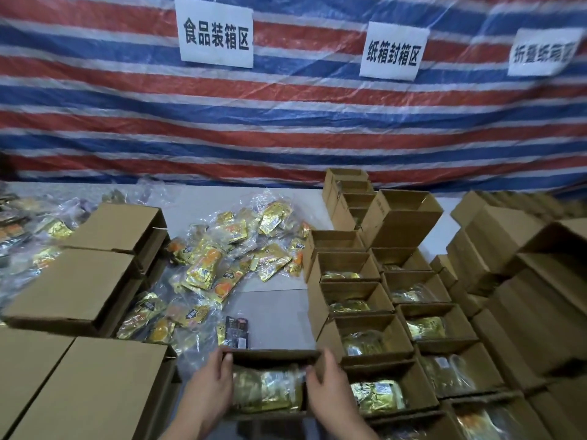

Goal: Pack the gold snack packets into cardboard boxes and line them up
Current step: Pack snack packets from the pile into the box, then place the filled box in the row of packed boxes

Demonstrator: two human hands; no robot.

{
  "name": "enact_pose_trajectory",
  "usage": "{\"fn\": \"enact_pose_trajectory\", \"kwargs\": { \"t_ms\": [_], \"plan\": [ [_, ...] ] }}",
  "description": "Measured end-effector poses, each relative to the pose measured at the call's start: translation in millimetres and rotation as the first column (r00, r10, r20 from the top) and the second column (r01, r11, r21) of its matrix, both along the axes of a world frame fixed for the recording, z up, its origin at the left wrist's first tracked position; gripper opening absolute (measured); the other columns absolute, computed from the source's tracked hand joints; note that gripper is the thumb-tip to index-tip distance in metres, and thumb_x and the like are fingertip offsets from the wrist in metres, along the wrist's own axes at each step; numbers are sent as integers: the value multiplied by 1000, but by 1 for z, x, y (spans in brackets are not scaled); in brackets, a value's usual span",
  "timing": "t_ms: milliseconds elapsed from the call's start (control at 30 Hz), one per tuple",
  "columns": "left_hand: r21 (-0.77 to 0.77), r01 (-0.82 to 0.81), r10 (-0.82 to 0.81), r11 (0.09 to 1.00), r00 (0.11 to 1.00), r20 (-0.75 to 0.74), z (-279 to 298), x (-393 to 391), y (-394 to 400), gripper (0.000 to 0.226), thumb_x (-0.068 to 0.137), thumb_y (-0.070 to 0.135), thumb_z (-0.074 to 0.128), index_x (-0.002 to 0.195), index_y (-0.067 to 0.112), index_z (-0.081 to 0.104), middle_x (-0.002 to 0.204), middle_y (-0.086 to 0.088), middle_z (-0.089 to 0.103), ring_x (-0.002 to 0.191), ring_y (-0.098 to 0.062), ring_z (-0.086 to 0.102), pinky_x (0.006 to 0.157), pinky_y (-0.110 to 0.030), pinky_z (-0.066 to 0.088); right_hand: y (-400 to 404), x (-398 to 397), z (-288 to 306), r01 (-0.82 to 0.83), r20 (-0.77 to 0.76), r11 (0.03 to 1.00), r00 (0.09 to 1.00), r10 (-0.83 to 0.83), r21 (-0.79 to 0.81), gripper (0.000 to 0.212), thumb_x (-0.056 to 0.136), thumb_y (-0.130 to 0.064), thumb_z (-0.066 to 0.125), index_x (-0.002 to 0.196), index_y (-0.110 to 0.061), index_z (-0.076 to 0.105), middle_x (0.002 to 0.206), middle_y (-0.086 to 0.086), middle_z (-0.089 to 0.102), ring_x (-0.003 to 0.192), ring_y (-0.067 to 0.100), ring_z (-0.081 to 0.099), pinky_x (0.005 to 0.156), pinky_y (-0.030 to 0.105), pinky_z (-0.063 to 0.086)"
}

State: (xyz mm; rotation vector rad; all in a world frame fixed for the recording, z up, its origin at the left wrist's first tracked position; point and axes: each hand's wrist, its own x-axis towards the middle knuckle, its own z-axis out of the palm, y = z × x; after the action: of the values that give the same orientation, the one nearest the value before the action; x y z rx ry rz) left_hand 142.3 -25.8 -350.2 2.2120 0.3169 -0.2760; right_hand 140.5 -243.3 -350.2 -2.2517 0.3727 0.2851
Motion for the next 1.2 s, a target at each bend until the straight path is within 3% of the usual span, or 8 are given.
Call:
{"fn": "enact_pose_trajectory", "kwargs": {
  "t_ms": [133, 200, 300, 500, 667, 767, 867, 1200],
  "plan": [
    [23, -3, -1, 1000, 985, 171, 63, 21, 2, 14, 102, 32, 39, 98, 31, 52, 83, 4, 62, 83, -22, 61, 71, -33, 45, -3, 24, 49, 39, 129, 997, 991, -46, 62, 13, 104, -28, 44, 104, -25, 57, 99, -5, 64, 87, 4, 60, 73, 17, 47],
    [10, 15, -17, 1000, 978, 207, 93, 43, -9, 16, 103, 34, 37, 103, 28, 53, 91, 2, 64, 91, -25, 63, 75, -35, 47, -16, 43, 77, 55, 199, 998, 978, -61, 36, 21, 103, -29, 44, 86, -24, 53, 85, -6, 62, 75, 4, 58, 60, 15, 42],
    [-30, 64, -57, 997, 977, 206, 122, 87, -42, 24, 104, 37, 34, 111, 23, 51, 102, -2, 64, 96, -23, 61, 83, -37, 49, -50, 78, 111, 88, 237, 996, 968, -81, -18, 18, 102, -34, 46, 89, -24, 53, 86, -9, 60, 76, 4, 55, 59, 22, 41],
    [-190, 141, -104, 972, 976, 193, 146, 163, -154, 33, 105, 35, 30, 125, 17, 48, 90, -2, 59, 71, -16, 57, 56, -29, 44, -143, 137, 150, 259, 243, 960, 943, -228, -106, 36, 105, -30, 41, 135, -14, 52, 126, 3, 59, 110, 23, 58, 81, 29, 42],
    [-199, 189, -159, 962, 975, 156, 146, 213, -247, 42, 104, 39, 28, 136, 17, 41, 111, -6, 56, 81, -13, 54, 57, -27, 40, -233, 182, 159, 322, 239, 938, 928, -286, -128, 32, 105, -24, 36, 126, -11, 56, 123, 9, 61, 107, 27, 57, 82, 32, 44],
    [-273, 178, -156, 945, 982, 103, 138, 239, -293, 44, 104, 38, 28, 138, 14, 42, 128, -11, 54, 109, -25, 55, 87, -35, 48, -277, 212, 156, 342, 202, 931, 928, -313, -128, 30, 104, -19, 37, 122, -8, 57, 117, 12, 61, 104, 29, 57, 79, 32, 42],
    [-270, 163, -149, 949, 986, 72, 127, 265, -329, 45, 105, 36, 28, 141, 11, 41, 137, -12, 51, 124, -29, 49, 99, -38, 40, -312, 242, 146, 344, 183, 931, 930, -319, -124, 17, 99, -12, 40, 104, -11, 57, 103, 11, 61, 87, 25, 56, 72, 33, 41],
    [-198, 128, -129, 972, 992, 8, 93, 322, -374, 47, 106, 36, 28, 140, 7, 41, 133, -15, 53, 121, -31, 51, 101, -41, 43, -346, 300, 108, 343, 169, 925, 933, -316, -162, 18, 95, -6, 43, 102, -12, 59, 97, 7, 59, 88, 27, 56, 63, 28, 38]
  ]
}}
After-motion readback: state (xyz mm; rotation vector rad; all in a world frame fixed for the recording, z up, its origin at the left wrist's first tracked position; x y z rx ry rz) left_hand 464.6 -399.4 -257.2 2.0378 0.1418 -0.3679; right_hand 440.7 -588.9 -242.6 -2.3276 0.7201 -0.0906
